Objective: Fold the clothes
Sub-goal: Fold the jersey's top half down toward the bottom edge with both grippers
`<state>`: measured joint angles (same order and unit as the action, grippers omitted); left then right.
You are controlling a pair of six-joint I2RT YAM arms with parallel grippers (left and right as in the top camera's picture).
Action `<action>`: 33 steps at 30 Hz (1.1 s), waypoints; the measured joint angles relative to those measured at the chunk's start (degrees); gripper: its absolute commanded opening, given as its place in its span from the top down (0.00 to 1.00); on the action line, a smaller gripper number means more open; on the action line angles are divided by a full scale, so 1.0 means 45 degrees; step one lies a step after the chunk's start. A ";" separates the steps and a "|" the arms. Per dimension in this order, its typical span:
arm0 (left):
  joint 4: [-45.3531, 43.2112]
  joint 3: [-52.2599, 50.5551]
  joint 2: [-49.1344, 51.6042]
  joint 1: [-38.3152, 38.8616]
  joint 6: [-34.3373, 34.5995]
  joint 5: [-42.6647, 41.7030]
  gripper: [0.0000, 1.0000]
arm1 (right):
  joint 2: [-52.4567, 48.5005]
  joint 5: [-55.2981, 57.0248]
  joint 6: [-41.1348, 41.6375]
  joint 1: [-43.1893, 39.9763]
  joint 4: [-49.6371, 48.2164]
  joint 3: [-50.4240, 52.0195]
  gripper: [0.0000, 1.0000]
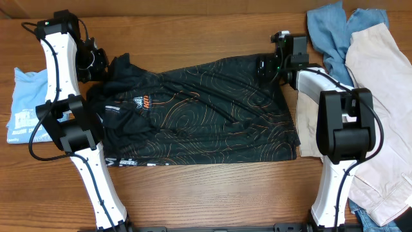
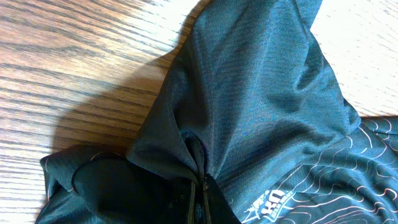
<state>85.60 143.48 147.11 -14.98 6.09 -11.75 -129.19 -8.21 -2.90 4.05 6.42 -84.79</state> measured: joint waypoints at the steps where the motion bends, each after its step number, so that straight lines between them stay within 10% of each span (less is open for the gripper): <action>1: -0.0010 0.0000 0.0000 0.0000 0.0000 0.0000 0.96 | -0.0024 0.0005 0.0000 0.0000 -0.0087 -0.0015 0.22; 15: -0.0005 0.0000 0.0000 0.0000 0.0039 0.0000 0.96 | -0.0369 -0.0126 0.0272 0.0199 -0.1083 -0.0083 0.49; 21: 0.0000 0.0000 0.0000 0.0000 0.0044 0.0000 0.96 | -0.0379 -0.0126 0.0520 0.0238 -0.1311 -0.0083 0.81; 33: 0.0117 0.0000 0.0000 0.0000 0.0044 0.0000 0.96 | -0.0379 0.0058 0.0981 0.0238 -0.0389 -0.0267 0.96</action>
<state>86.13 143.48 147.11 -14.98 6.28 -11.75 -130.89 -7.94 1.52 5.13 4.67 -86.00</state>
